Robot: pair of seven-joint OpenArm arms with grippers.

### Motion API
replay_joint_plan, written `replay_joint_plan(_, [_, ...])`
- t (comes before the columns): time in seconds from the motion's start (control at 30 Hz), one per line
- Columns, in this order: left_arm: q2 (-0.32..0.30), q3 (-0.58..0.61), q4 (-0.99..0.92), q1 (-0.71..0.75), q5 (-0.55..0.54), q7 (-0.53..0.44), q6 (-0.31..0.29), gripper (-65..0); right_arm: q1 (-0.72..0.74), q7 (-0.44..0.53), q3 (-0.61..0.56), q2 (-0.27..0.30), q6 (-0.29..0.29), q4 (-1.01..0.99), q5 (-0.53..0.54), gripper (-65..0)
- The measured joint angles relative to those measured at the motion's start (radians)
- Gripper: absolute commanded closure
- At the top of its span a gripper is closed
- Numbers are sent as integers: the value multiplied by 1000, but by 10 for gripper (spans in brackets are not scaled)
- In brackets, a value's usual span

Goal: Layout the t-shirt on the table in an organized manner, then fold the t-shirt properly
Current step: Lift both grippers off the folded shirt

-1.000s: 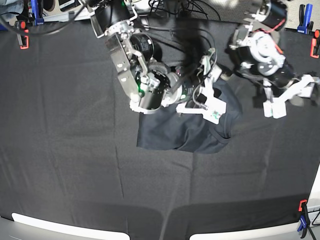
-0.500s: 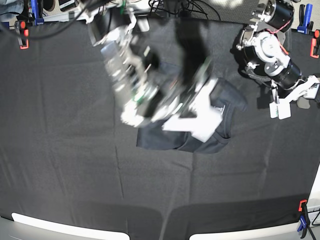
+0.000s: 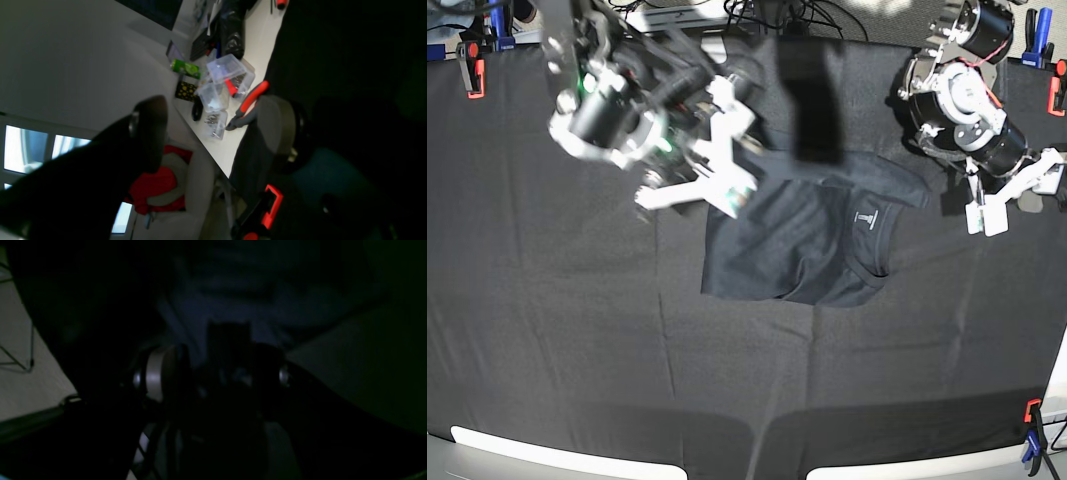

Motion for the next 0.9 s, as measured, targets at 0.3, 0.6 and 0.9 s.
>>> replay_joint_plan(0.3, [0,0,0,0,-330,-114,-129,-385,3,91,-1,0,0,-109,-73,-350])
replay_joint_plan(0.6, [-1,0,44,0,-436,-200,-143,-385,-4,2,-104,2,0,-183,121,-350])
replay_joint_plan(0.9, [-25,0,163,-2,-434,-200,-143,-385,-3,3,-248,3,0,-178,66,-350])
